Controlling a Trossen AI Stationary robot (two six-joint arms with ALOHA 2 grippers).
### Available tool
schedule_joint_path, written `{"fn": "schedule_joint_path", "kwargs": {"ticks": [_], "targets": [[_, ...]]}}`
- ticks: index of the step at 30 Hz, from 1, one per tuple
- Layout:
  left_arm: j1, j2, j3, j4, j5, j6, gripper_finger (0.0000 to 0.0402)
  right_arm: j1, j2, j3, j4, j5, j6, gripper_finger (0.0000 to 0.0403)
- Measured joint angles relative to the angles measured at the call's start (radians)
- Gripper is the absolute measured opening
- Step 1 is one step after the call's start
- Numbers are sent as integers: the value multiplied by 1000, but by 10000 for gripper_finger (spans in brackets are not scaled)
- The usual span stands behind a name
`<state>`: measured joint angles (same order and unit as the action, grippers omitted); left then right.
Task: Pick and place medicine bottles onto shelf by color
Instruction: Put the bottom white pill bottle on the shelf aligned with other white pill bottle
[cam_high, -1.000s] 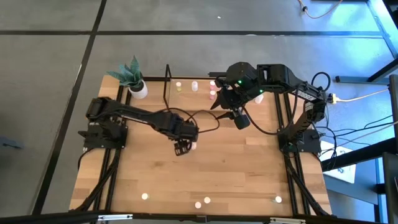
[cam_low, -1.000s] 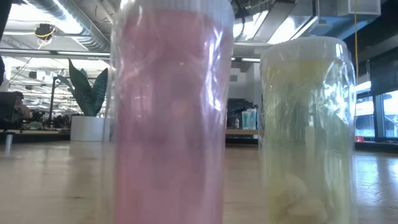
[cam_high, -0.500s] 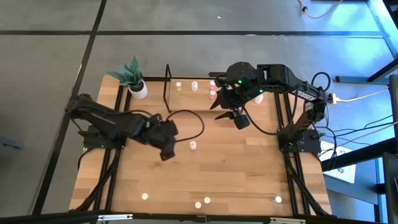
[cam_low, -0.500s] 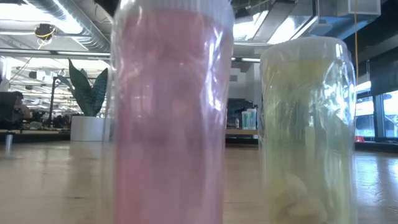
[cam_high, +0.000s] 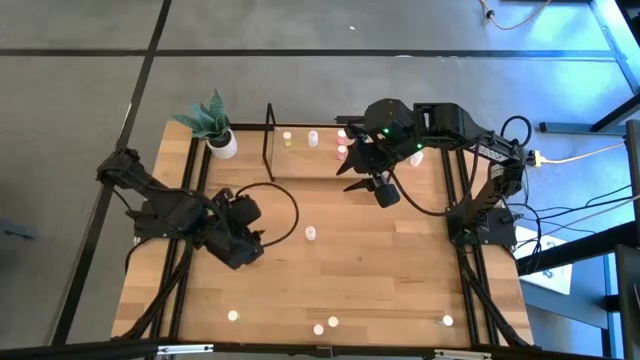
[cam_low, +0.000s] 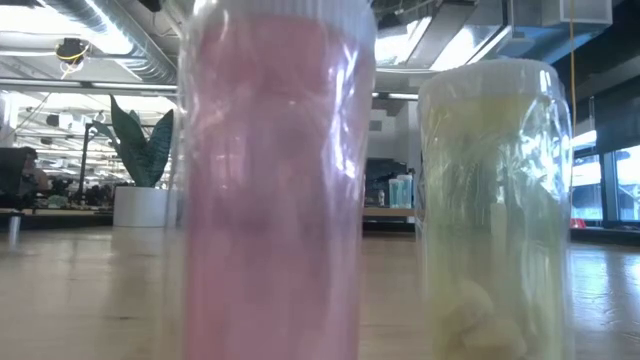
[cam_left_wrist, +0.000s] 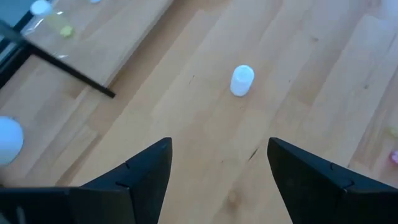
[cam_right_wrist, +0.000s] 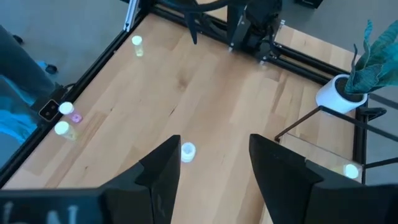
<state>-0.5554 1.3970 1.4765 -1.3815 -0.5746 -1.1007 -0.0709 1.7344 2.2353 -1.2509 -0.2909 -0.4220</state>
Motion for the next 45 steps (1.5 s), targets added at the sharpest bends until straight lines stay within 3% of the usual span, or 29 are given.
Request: {"fn": "schedule_joint_path", "kwargs": {"ticks": [13,21,33,39,45], "targets": [[-91,1,0,-49,-14,-159,257,0,25,0,-13,0,46,193],[-155,-12,0,-67,-83,-209,257,43,96,-23,-32,16,-61,193],[-214,-13,0,-103,-120,-259,257,160,249,-37,-8,133,-139,193],[-214,-13,0,-103,-121,-259,257,197,295,-37,14,277,-139,193],[-214,-13,0,-103,-121,-259,257,206,373,-35,23,263,-151,193]]}}
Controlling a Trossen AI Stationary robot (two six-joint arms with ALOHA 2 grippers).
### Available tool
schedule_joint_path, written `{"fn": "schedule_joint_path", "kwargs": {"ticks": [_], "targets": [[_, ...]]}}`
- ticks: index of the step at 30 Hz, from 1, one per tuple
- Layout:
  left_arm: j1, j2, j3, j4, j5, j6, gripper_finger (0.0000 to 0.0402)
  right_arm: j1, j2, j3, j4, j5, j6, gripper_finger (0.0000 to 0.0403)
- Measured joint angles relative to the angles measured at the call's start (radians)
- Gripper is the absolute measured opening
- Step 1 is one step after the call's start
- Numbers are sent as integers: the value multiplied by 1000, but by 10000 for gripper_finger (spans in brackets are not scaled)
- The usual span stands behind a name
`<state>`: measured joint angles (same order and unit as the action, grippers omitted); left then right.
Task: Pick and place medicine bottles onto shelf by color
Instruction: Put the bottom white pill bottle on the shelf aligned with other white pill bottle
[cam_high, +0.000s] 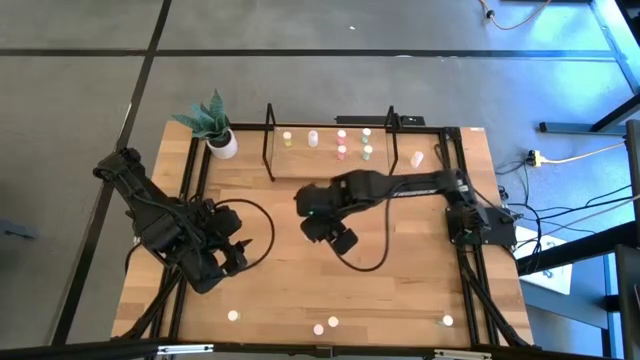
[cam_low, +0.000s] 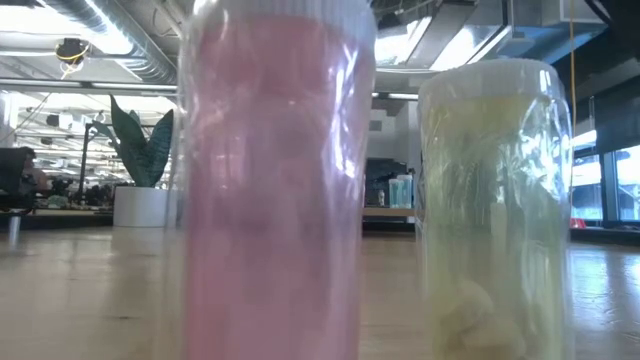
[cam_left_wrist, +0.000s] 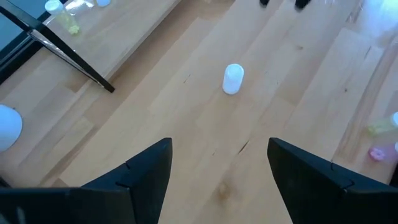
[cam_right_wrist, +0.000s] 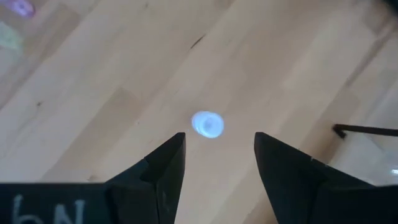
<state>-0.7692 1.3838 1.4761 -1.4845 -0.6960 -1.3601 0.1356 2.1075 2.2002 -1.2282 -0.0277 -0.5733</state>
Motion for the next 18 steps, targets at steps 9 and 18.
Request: {"fn": "schedule_joint_path", "kwargs": {"ticks": [9,18], "targets": [[0,0,0,0,1,-22,257,0,118,0,8,1,-135,193],[0,0,0,1,1,-29,257,-2,182,0,95,1,-195,193]]}}
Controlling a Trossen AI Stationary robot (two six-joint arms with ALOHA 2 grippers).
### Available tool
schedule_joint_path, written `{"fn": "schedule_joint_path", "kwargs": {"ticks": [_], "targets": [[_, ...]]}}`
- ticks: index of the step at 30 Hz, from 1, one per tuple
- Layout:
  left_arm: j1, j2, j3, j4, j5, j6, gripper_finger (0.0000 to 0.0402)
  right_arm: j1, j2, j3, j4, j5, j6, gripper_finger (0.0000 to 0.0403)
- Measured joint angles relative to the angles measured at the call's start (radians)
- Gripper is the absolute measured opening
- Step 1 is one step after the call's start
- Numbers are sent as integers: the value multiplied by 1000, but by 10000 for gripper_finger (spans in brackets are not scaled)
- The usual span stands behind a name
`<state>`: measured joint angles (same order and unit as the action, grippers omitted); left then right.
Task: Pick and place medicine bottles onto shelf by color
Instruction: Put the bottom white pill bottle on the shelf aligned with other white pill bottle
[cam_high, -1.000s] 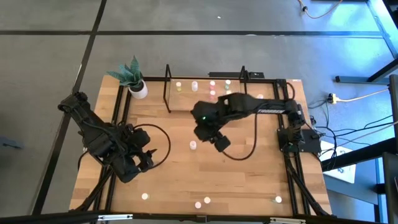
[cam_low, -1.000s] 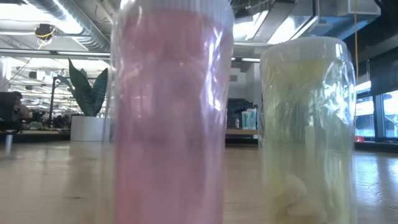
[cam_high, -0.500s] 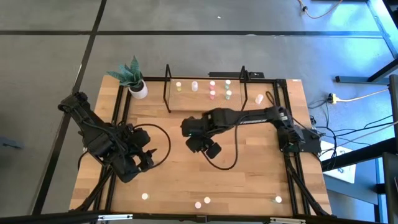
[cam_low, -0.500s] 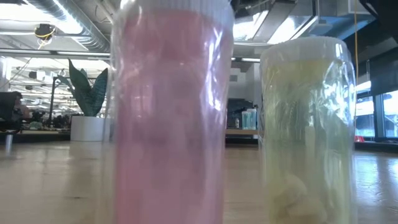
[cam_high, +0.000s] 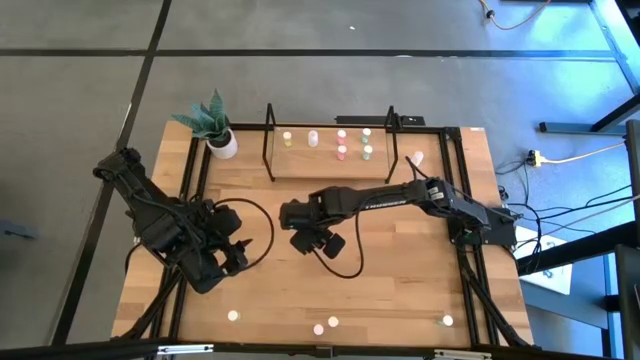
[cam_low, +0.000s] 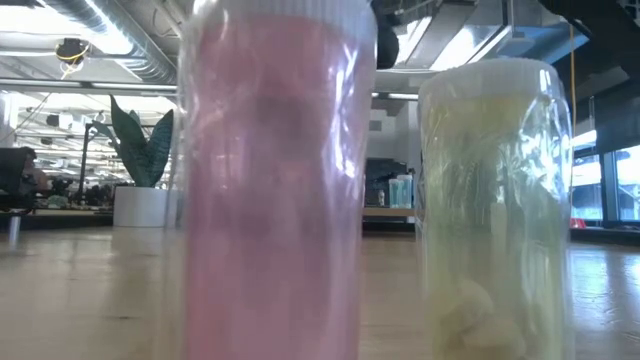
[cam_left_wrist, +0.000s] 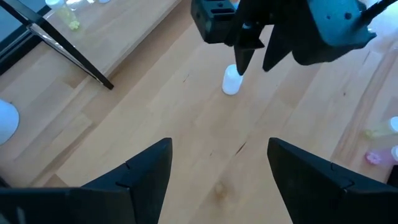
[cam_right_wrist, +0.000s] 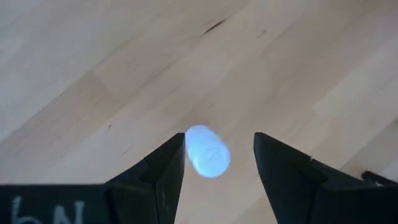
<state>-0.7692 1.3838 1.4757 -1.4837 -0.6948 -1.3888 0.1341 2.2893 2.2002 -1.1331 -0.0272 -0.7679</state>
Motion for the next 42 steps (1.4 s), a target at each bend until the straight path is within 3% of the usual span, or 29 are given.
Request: {"fn": "schedule_joint_path", "kwargs": {"ticks": [12,23,42], "targets": [[1,0,0,2,0,3,257,-7,9,0,12,0,3,192],[1,0,0,4,0,3,257,-7,9,0,16,7,29,144],[1,0,0,4,0,3,257,-6,45,1,10,5,-81,240]]}}
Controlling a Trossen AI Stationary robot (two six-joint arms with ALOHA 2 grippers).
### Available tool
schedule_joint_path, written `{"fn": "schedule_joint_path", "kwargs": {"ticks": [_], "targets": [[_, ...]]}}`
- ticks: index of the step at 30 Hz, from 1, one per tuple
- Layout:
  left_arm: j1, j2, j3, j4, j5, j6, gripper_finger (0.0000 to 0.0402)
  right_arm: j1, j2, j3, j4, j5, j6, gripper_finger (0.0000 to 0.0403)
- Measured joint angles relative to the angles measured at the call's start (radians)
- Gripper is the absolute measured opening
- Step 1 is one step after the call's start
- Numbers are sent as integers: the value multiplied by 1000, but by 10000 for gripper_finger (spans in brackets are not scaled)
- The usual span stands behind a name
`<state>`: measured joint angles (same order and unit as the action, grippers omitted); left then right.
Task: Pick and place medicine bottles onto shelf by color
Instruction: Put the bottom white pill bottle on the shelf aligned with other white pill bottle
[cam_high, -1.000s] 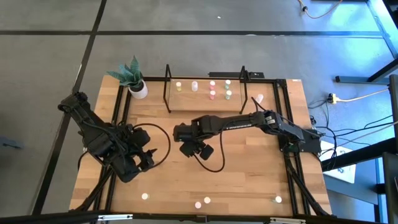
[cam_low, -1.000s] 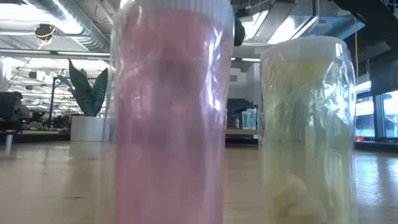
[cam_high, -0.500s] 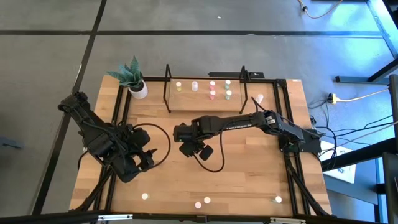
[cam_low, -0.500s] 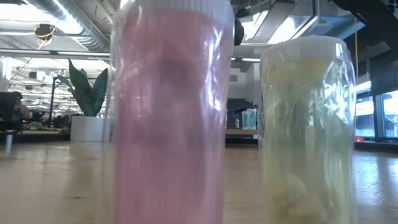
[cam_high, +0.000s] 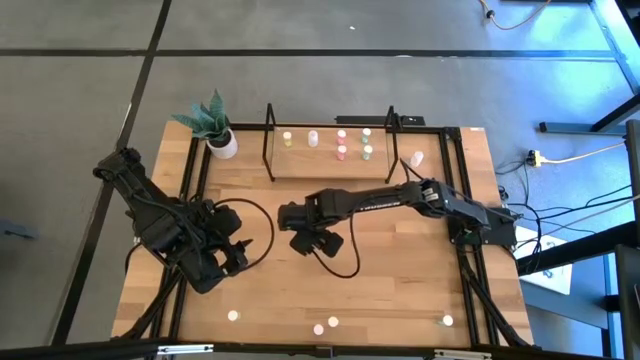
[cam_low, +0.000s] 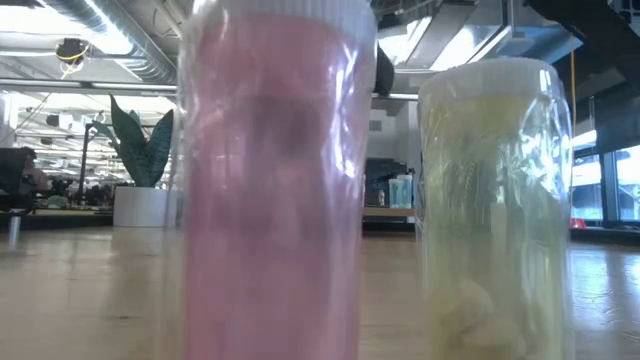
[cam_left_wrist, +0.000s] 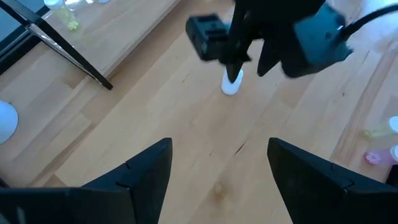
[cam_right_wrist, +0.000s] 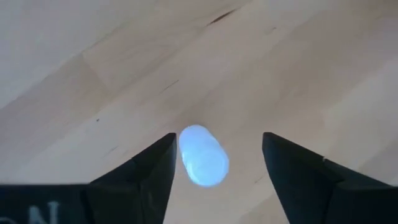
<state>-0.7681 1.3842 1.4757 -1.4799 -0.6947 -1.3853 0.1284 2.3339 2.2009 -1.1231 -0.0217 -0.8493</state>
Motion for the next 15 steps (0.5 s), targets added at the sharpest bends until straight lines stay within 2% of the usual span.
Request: {"fn": "schedule_joint_path", "kwargs": {"ticks": [8,15], "targets": [[0,0,0,0,1,0,257,-9,35,-1,-3,54,-72,242],[0,0,0,0,1,0,257,-32,55,-1,-20,7,-72,240]]}}
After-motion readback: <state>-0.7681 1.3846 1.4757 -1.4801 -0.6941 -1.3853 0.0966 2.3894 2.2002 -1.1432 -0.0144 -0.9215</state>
